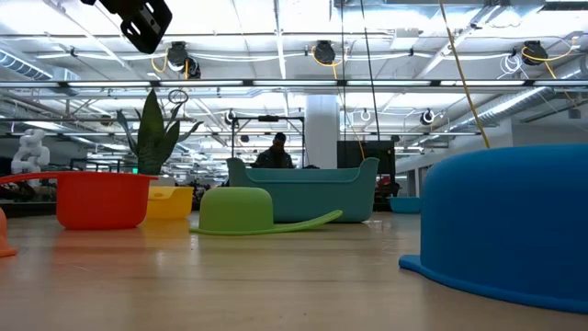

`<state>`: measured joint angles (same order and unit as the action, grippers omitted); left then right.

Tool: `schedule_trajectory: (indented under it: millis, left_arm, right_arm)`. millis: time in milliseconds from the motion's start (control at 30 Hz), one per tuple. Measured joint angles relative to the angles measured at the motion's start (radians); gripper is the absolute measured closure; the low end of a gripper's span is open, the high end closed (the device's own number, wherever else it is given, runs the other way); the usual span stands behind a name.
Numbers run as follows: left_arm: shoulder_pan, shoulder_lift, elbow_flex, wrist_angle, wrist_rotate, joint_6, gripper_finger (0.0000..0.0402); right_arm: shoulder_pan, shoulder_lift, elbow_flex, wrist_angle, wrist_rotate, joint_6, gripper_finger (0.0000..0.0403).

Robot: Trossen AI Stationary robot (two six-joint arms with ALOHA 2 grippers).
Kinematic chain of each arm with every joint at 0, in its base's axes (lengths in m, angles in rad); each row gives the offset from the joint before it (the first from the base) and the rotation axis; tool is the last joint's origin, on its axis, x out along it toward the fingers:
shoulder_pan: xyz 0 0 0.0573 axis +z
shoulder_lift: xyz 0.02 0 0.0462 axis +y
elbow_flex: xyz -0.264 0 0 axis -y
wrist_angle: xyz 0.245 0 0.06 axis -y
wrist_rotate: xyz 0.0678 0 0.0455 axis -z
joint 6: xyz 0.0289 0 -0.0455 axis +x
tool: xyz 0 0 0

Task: Nest measuring cups in basket
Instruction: Stack the blue measuring cup onto the red measuring cup

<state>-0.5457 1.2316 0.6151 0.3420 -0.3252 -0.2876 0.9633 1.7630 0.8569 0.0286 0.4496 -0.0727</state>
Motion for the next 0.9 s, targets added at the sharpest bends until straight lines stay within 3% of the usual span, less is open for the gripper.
schedule_trajectory:
  millis: [300, 633, 900]
  left_arm:
    - [0.000, 0.000, 0.000, 0.001, -0.016, -0.007, 0.0371]
    - [0.000, 0.000, 0.000, 0.005, -0.016, -0.003, 0.0371]
    - [0.000, 0.000, 0.000, 0.007, -0.016, 0.004, 0.0371]
  right_arm:
    - [-0.025, -0.001, -0.059, 0.115, 0.003, -0.065, 0.0292]
    - [-0.026, 0.000, -0.060, 0.122, 0.010, -0.093, 0.0391]
    - [-0.027, -0.041, -0.061, 0.128, 0.081, -0.083, 0.0398]
